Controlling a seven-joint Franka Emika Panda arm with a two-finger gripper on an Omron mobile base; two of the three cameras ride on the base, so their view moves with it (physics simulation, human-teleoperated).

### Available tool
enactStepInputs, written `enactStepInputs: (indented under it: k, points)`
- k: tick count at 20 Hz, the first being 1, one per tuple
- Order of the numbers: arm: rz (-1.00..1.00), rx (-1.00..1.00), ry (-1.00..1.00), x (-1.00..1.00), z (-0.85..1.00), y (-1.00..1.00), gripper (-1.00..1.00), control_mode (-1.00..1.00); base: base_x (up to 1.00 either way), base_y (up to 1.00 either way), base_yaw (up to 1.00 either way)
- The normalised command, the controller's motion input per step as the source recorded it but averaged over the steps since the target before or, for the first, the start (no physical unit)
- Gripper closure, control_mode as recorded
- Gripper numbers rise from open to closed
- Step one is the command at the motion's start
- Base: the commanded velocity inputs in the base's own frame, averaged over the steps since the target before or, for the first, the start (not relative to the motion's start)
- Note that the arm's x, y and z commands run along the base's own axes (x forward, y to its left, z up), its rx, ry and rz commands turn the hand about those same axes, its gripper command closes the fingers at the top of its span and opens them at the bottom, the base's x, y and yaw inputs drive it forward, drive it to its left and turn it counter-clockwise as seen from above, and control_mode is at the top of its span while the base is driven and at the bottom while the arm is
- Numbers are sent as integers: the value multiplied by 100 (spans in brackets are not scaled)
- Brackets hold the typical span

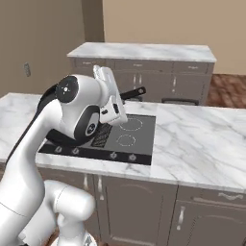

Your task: Pick the pan from the cabinet and place it on the stove. Then turn on the stove burner for the pan.

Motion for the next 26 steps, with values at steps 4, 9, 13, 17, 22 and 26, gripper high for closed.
enactStepInputs:
  k: [4,9,13,17,22,26]
  points:
    - [0,0,0,0,0,0,100,100,54,12,-19]
    - [0,0,0,0,0,0,100,100,30,9,-1]
    - [0,0,0,0,0,0,100,100,26,32,0]
    - [0,0,0,0,0,0,100,100,31,35,4]
    - [0,0,0,0,0,0,100,100,35,36,4]
    - [0,0,0,0,0,0,100,100,38,24,0]
